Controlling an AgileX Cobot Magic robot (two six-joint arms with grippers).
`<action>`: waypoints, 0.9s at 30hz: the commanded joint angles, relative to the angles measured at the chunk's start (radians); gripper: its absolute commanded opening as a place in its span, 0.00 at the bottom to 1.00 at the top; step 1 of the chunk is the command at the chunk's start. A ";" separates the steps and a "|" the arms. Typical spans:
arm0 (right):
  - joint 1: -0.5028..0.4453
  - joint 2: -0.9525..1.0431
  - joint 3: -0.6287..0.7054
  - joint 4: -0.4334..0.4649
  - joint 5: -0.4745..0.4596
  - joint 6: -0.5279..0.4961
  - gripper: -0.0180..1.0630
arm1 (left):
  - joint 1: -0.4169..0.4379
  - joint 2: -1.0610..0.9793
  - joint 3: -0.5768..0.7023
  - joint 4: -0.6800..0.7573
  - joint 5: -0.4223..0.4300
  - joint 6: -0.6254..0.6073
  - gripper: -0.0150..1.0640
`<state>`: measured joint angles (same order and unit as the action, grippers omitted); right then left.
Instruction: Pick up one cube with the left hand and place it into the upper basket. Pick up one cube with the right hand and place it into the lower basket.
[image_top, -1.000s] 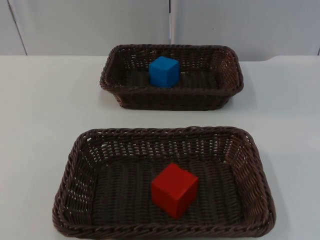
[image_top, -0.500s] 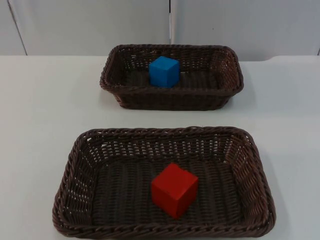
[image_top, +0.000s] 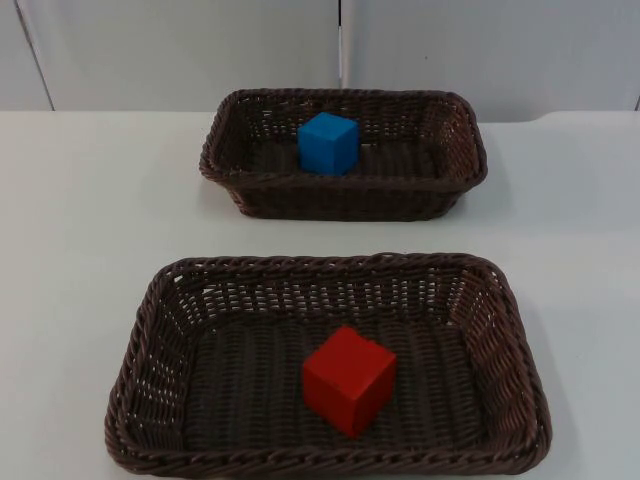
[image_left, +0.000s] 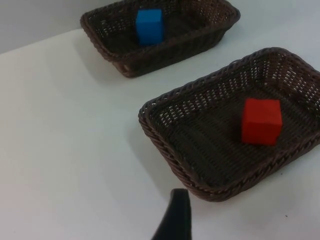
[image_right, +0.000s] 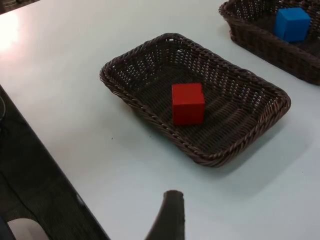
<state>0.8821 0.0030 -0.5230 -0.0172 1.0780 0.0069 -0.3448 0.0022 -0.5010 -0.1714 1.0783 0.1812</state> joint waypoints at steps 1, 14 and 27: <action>-0.001 -0.003 0.007 -0.002 0.001 0.002 0.68 | -0.004 -0.002 0.004 0.007 0.002 -0.007 0.70; -0.001 -0.003 0.007 -0.002 0.001 0.000 0.68 | -0.004 -0.002 0.004 0.028 0.000 -0.045 0.70; -0.001 -0.003 0.007 -0.002 0.001 0.000 0.68 | -0.004 -0.002 0.006 0.058 -0.002 -0.090 0.70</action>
<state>0.8821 0.0030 -0.5230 -0.0172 1.0780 0.0082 -0.3448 0.0022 -0.5010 -0.1152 1.0783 0.0994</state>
